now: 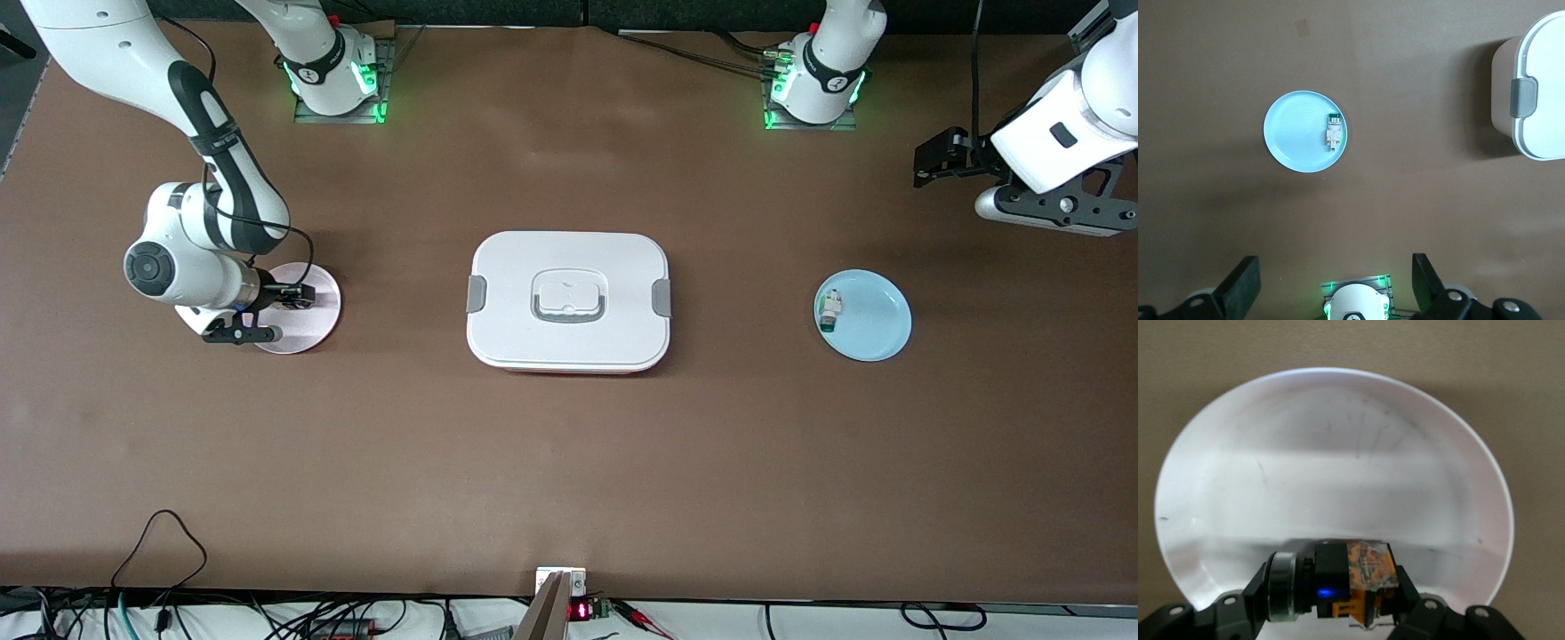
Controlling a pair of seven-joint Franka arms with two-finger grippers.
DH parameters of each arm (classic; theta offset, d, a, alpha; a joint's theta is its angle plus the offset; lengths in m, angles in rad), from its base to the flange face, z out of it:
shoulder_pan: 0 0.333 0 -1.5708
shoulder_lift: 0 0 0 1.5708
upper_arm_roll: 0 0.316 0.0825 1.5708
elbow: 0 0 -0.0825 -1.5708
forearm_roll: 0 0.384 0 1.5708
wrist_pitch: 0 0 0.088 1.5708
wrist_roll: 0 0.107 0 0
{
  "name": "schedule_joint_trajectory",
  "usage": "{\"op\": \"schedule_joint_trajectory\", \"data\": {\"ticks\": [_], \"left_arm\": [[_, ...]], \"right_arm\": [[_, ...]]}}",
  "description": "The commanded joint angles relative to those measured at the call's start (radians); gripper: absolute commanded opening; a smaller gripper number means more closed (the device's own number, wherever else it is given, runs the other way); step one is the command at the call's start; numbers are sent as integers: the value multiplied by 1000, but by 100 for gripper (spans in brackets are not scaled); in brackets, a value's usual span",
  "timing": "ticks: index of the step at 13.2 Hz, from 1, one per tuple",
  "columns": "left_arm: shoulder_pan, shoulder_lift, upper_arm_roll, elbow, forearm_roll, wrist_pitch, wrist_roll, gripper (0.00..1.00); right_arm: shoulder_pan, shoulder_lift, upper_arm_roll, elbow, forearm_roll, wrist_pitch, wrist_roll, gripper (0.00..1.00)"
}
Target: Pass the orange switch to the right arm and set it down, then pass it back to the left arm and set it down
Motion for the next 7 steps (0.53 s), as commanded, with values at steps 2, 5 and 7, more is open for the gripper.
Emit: {"op": "schedule_joint_trajectory", "data": {"ticks": [2,5,7], "left_arm": [[1,0,-4,9,4,-12,4,100],[1,0,-4,9,4,-12,4,100],[1,0,-4,9,4,-12,4,100]], "right_arm": [[-18,-33,40,28,18,-8,-18,42],[-16,-82,69,156,17,-179,-21,38],[-18,-109,92,261,18,-317,-21,38]]}}
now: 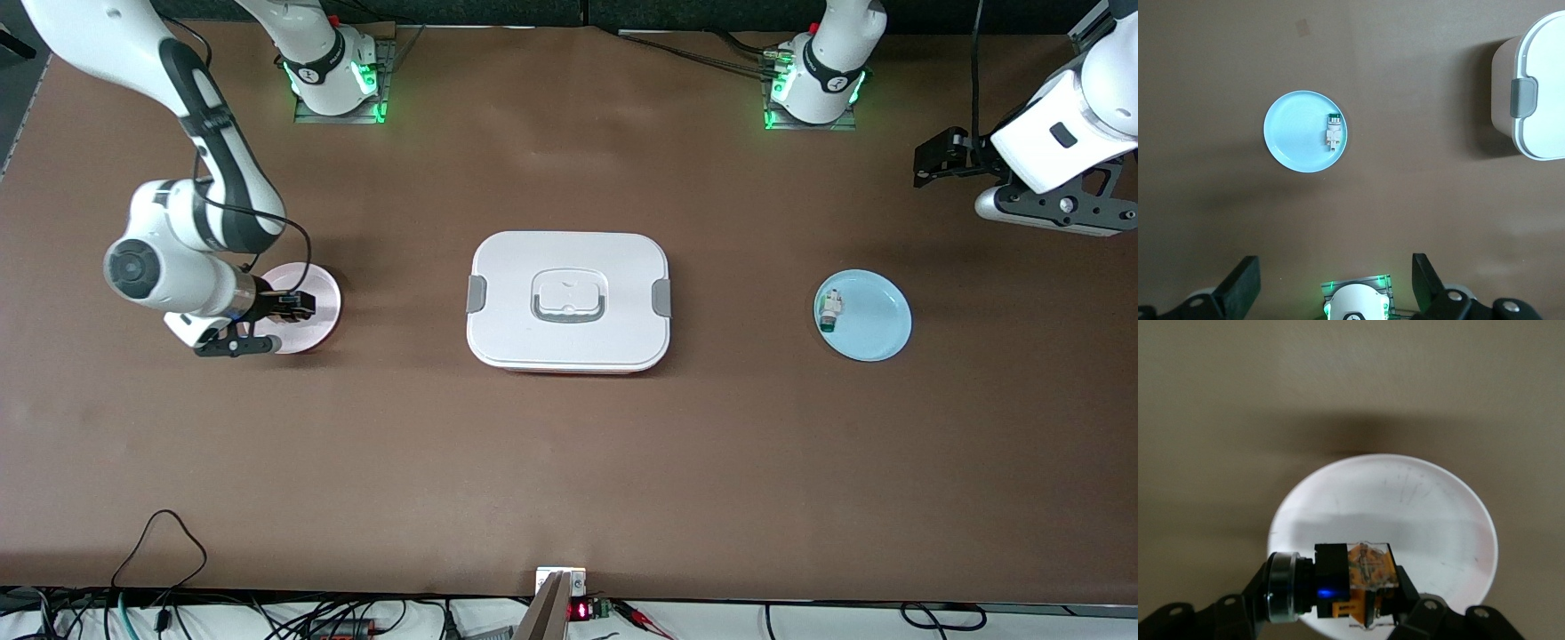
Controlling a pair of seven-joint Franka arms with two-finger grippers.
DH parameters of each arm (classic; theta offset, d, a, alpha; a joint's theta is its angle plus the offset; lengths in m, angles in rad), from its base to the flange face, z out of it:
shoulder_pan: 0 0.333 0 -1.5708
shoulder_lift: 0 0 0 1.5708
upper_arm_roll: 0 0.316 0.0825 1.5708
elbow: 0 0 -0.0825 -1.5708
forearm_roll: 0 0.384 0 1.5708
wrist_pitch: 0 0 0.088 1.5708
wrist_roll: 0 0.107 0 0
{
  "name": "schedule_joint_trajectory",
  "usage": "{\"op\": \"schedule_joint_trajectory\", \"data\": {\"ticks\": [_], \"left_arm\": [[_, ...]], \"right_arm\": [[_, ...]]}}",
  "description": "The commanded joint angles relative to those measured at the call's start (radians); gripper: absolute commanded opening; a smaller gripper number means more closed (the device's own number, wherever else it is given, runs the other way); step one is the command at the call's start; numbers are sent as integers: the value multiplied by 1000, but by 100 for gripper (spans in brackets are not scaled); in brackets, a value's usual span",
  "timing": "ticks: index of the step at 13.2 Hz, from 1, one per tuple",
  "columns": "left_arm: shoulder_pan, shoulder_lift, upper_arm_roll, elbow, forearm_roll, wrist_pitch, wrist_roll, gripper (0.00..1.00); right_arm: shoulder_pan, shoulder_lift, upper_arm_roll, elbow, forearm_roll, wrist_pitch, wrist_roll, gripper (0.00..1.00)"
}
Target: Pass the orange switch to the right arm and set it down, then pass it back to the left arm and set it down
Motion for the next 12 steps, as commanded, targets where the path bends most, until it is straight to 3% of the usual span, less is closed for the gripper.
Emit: {"op": "schedule_joint_trajectory", "data": {"ticks": [1,4,8,10,12], "left_arm": [[1,0,-4,7,4,-12,4,100],[1,0,-2,9,4,-12,4,100],[-2,0,-4,9,4,-12,-1,100],[1,0,-4,9,4,-12,1,100],[0,0,-4,9,6,-12,-2,100]], "right_arm": [[-16,-53,40,132,18,-180,-20,38],[-16,-112,89,236,19,-335,-20,38],[-16,-191,184,331,39,-438,-43,38],[-11,-208,198,377,100,-438,-78,37],[-9,-215,198,413,238,-431,-150,37]]}}
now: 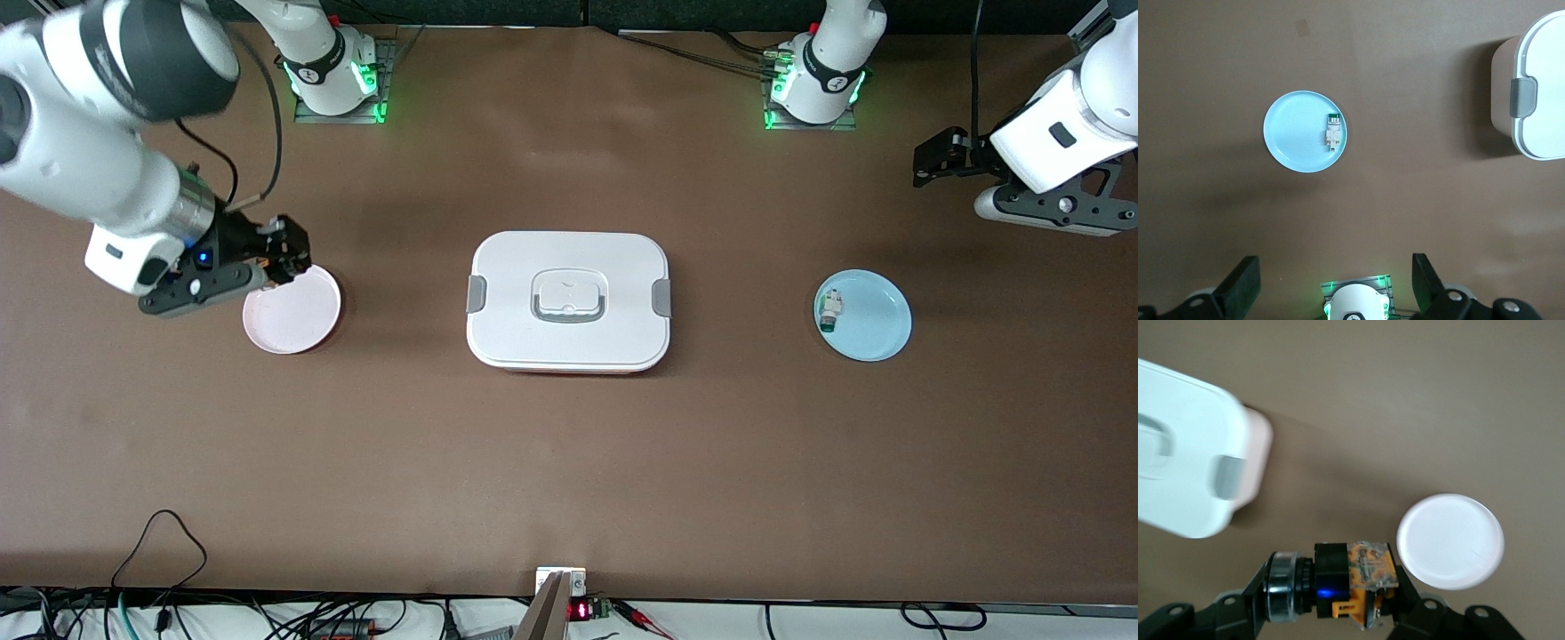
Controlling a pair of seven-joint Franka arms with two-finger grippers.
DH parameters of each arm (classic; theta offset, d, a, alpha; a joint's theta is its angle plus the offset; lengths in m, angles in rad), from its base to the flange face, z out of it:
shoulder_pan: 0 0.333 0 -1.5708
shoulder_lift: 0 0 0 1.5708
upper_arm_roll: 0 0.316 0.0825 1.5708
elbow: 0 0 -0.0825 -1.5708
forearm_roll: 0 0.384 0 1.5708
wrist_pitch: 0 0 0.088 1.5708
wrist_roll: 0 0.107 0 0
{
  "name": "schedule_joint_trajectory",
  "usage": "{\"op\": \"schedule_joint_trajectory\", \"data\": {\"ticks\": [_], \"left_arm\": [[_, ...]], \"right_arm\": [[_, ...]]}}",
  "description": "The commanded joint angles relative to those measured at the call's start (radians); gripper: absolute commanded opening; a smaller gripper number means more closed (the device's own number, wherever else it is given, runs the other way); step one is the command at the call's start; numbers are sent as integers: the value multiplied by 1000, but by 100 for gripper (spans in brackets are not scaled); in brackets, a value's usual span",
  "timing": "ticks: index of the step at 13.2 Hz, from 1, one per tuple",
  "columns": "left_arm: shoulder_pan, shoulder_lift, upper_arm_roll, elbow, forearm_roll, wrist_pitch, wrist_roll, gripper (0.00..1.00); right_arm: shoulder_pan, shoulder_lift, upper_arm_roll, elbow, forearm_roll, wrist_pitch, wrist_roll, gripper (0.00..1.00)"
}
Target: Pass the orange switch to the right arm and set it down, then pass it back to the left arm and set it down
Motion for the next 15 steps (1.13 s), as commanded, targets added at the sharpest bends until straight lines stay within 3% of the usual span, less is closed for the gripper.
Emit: {"op": "schedule_joint_trajectory", "data": {"ticks": [1,3,7,9,12,15], "left_arm": [[-3,0,-3,9,6,-12,-4,100],[-6,0,-3,10,6,-12,-4,100],[-9,0,-5,10,0,-12,-3,100],[2,3,-3,9,-99,-12,7,100],[-9,12,-5,9,-138,-12,5,100],[-13,19,-49,9,-166,-51,7,100]], "right_arm": [[-12,2,3,76,147,-12,-152,36],[-10,5,4,111,165,1,-323,36],[-9,11,59,110,285,93,-666,36],[-9,19,68,108,358,123,-781,36],[-7,46,73,99,617,129,-1026,36],[-6,77,75,99,828,132,-1241,34]]}}
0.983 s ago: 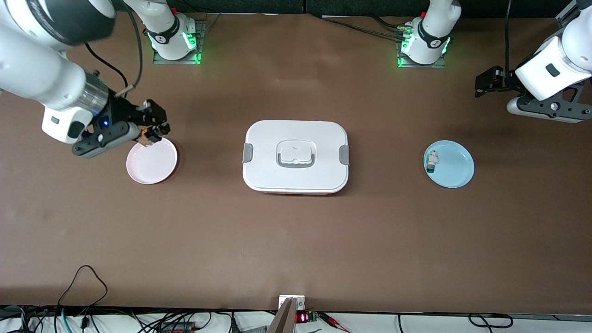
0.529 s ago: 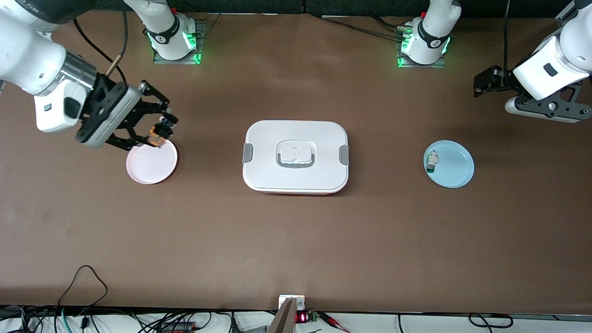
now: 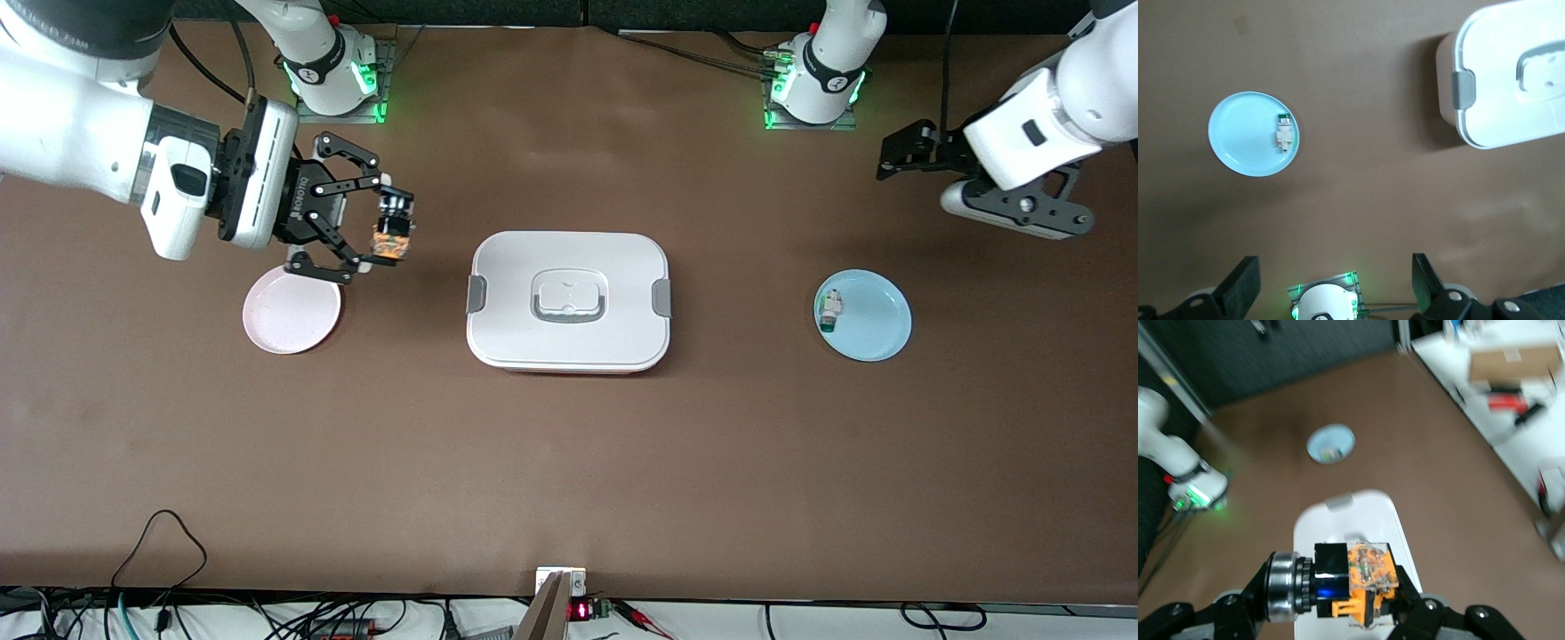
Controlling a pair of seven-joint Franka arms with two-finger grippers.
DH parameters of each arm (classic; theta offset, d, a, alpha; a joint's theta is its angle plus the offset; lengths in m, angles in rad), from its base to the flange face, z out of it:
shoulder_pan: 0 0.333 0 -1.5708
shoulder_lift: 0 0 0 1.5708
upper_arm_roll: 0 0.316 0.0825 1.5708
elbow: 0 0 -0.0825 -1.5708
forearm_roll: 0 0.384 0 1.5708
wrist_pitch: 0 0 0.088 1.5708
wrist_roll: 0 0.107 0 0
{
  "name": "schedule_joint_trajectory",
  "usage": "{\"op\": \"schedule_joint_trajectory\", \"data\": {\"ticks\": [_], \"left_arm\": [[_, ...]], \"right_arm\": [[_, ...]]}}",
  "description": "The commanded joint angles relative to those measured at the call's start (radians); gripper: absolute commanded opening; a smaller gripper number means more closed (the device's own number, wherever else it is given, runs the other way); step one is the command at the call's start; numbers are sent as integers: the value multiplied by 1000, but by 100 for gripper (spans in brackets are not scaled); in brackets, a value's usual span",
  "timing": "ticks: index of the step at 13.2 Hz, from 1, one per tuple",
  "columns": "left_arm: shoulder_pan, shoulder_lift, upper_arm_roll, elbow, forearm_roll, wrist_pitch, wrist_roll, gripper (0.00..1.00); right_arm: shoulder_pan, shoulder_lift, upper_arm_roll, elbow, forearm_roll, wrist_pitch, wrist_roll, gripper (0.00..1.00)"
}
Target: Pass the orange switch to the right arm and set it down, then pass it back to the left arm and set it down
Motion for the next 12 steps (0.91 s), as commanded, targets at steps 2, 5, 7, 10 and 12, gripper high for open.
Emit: {"op": "schedule_joint_trajectory", "data": {"ticks": [2,5,7,10,12], "left_arm": [[-3,34,-20,-1,-143,-49,-4,100],[20,109,-17,-1,-357,-49,-9,100],[58,162,-17,-4,-535,-51,-52,100],[72,257,-17,-10,-778,-59,-90,100],[95,326,-17,-25,-925,-55,-84,100]], "right_arm": [[-8,64,9,-14,278,4,-226,33],[10,114,11,-17,396,9,-323,32],[41,137,11,-18,426,50,-324,32],[130,163,11,-23,543,171,-320,32],[185,182,11,-25,625,231,-321,32]]}}
